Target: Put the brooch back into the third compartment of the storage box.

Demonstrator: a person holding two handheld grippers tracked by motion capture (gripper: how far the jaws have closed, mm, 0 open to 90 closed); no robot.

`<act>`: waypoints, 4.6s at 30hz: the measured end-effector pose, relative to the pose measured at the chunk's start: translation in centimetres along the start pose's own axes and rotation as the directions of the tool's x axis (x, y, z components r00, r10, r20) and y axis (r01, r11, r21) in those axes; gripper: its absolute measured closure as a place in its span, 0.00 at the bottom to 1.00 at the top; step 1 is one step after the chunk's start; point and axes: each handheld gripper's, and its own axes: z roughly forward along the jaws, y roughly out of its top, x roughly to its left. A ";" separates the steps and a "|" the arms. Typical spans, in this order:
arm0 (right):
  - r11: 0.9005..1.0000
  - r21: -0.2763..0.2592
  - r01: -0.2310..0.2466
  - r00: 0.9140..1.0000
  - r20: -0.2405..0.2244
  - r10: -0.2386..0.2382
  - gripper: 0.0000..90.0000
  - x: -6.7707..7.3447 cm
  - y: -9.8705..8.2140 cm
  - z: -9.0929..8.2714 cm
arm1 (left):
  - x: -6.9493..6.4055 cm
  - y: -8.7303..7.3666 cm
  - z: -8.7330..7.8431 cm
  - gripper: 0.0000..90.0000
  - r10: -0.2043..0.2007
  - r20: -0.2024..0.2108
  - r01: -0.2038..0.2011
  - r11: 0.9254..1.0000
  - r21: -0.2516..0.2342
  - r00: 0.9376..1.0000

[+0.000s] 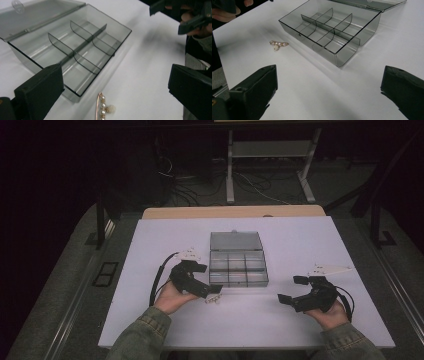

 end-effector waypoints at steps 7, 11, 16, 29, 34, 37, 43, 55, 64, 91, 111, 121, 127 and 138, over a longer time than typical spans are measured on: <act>1.000 0.011 0.007 1.000 0.003 -0.007 0.01 -0.1 -0.2 0.1 | -0.1 -0.9 0.3 0.00 0.044 0.002 -0.044 0.996 0.074 0.999; 1.000 0.017 0.010 1.000 0.002 -0.010 0.01 -0.1 -0.2 0.3 | -0.1 -1.5 0.4 0.03 0.059 0.000 -0.059 0.993 0.105 0.998; 1.000 0.027 0.012 1.000 0.003 -0.012 0.01 0.0 -0.3 0.4 | 0.0 -2.1 0.5 0.09 0.066 0.003 -0.066 0.989 0.133 0.998; 1.000 0.025 0.017 1.000 0.004 -0.017 0.01 0.0 -0.3 0.4 | 0.1 -3.1 1.0 0.25 0.094 0.003 -0.093 0.976 0.196 0.996; 1.000 0.026 0.012 1.000 0.006 -0.012 0.01 -0.1 -0.4 0.4 | 0.1 -3.6 1.5 0.32 0.099 0.010 -0.099 0.970 0.220 0.995; 1.000 0.026 0.014 1.000 0.006 -0.014 0.01 -0.1 -0.4 0.4 | 0.1 -3.8 1.7 0.37 0.115 0.013 -0.115 0.967 0.229 0.993; 0.999 0.029 0.014 1.000 0.004 -0.014 0.01 -0.1 -0.4 0.4 | 0.2 -4.3 2.4 0.48 0.148 0.006 -0.145 0.957 0.252 0.989; 0.999 0.038 0.018 1.000 0.003 -0.018 0.01 -0.1 -0.5 0.5 | 0.3 -4.4 3.3 0.67 0.187 -0.016 -0.177 0.952 0.249 0.982; 0.999 0.039 0.018 1.000 0.001 -0.018 0.01 -0.1 -0.5 0.6 | 0.3 -4.8 3.2 0.82 0.196 -0.047 -0.181 0.958 0.224 0.980; 0.999 0.038 0.017 1.000 -0.002 -0.017 0.01 -0.1 -0.5 0.5 | 0.7 -4.1 0.5 0.90 0.082 0.025 -0.084 0.993 0.089 0.996; 0.999 0.029 0.018 1.000 -0.001 -0.018 0.01 -0.1 -0.5 0.3 | 0.2 -0.6 -1.3 0.90 0.097 0.029 -0.097 0.995 0.004 0.995; 1.000 0.028 0.013 1.000 -0.002 -0.013 0.01 -0.1 -0.5 0.1 | -0.1 1.7 -1.3 0.90 0.132 0.026 -0.133 0.991 0.008 0.991; 1.000 0.026 0.015 1.000 0.000 -0.015 0.01 -0.2 -0.5 0.1 | -0.3 3.2 -1.0 0.90 0.156 0.029 -0.156 0.988 0.005 0.987; 1.000 0.024 0.019 1.000 0.000 -0.019 0.01 -0.3 -0.5 0.0 | -0.5 5.0 0.0 0.90 0.175 0.033 -0.175 0.985 0.007 0.984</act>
